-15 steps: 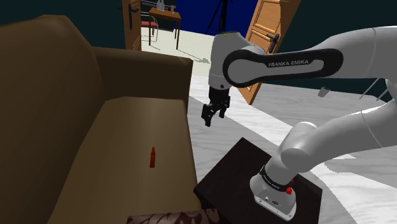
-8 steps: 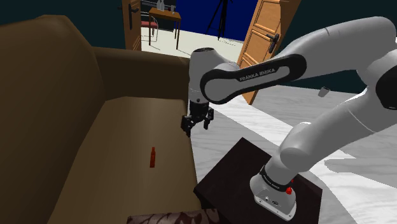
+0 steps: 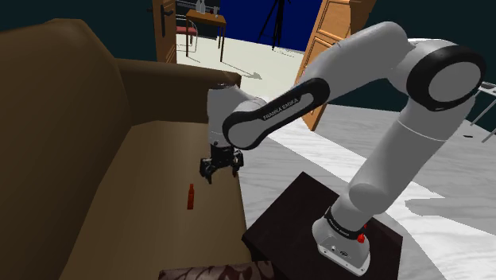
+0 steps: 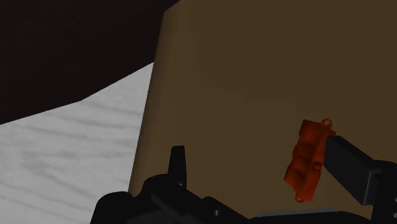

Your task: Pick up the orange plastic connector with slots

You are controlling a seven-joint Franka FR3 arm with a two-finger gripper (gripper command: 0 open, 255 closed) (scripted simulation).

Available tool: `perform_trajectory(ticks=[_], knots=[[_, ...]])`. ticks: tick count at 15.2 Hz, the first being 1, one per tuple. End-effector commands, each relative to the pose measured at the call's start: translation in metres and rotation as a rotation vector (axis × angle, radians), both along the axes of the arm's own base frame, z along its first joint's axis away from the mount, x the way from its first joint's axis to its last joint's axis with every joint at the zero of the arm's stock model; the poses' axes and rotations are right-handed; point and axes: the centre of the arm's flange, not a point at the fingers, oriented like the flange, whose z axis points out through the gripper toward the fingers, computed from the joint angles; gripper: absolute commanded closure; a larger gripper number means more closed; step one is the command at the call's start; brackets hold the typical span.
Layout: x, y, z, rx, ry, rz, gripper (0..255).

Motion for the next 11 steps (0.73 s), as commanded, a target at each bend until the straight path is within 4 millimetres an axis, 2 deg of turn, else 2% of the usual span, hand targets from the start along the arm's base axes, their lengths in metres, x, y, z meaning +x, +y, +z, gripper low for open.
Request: perform_trajectory(ticks=[1,11], knots=[[0.014,0.011,-0.021,-0.004,-0.002,-0.050,0],[0.094,0.057,-0.114,-0.027,-0.006,-0.278,0]])
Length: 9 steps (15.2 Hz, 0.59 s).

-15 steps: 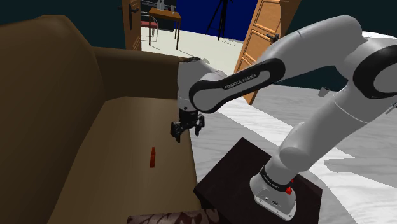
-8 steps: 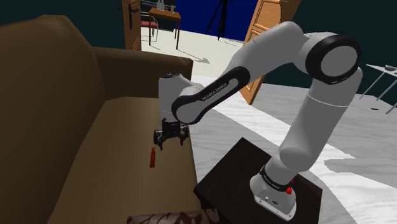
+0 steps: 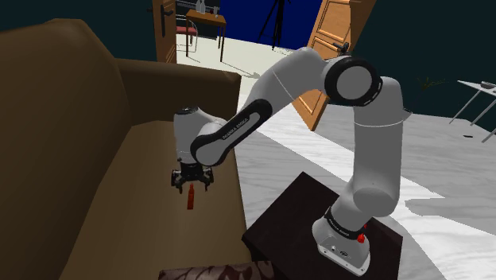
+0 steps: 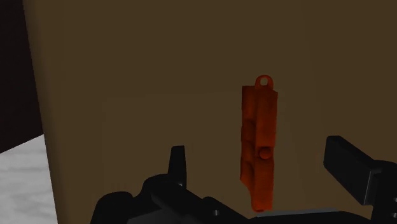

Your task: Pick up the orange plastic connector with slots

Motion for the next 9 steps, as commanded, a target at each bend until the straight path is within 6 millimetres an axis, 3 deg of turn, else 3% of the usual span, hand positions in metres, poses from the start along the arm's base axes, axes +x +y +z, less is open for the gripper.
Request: perform_trajectory(ticks=[1,9], knots=[[0.013,0.005,-0.016,-0.005,-0.001,-0.037,0],[0.013,0.005,-0.056,-0.005,-0.001,-0.037,0]])
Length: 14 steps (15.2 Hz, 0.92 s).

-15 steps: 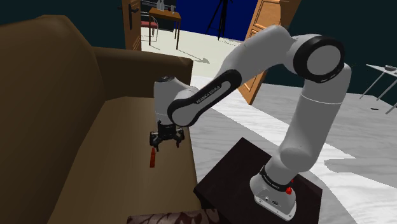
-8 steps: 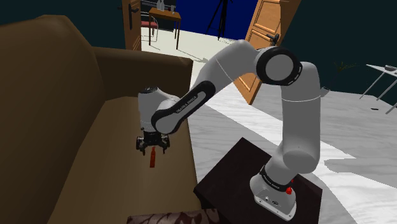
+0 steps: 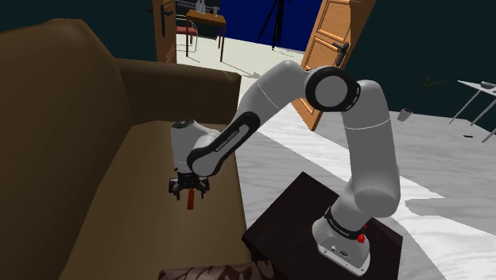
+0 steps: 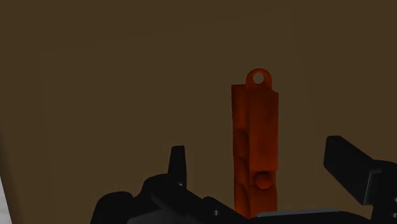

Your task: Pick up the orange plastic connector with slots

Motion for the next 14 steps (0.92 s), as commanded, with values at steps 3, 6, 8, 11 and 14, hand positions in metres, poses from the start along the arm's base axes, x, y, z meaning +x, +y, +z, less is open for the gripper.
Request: perform_trajectory(ticks=[3,6,8,11,14], knots=[[-0.001,0.001,-0.003,0.000,0.000,0.000,255],[-0.001,0.001,-0.003,0.000,0.000,0.000,255],[-0.001,0.001,-0.003,0.000,0.000,0.000,255],[0.000,0.001,-0.003,0.000,0.000,0.000,255],[0.000,0.001,0.013,0.000,0.000,0.000,255]])
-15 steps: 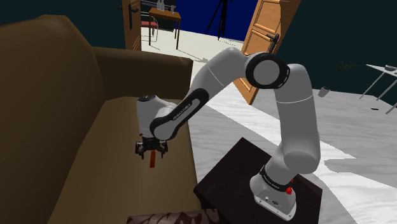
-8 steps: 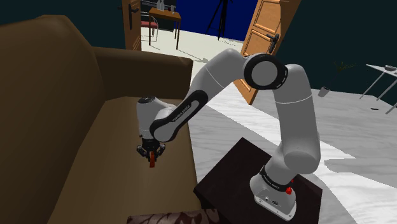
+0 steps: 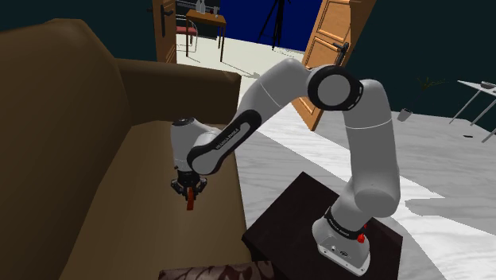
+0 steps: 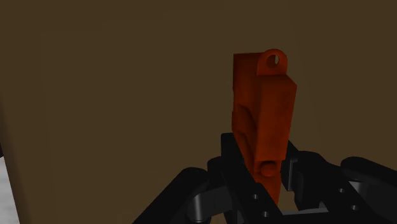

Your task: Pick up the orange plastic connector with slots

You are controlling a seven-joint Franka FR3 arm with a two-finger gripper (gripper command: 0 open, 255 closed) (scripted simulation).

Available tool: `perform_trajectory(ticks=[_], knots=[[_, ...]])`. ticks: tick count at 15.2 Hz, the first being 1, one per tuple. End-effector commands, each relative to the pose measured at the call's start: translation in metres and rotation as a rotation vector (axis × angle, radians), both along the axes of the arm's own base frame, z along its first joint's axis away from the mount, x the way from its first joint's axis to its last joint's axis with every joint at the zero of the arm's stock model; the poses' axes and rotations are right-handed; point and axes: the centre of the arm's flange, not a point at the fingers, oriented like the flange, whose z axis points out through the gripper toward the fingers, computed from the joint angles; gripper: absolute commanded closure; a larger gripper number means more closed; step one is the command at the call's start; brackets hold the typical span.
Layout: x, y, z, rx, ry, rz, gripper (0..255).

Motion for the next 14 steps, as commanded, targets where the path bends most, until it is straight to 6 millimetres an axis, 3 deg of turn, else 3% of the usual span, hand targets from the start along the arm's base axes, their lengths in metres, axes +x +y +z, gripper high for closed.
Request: perform_trajectory(ticks=[1,12,14], knots=[[0.000,0.001,0.009,0.000,0.000,0.000,255],[0.000,0.001,0.067,0.000,0.000,0.000,255],[0.000,0.001,0.068,0.000,0.000,0.000,255]])
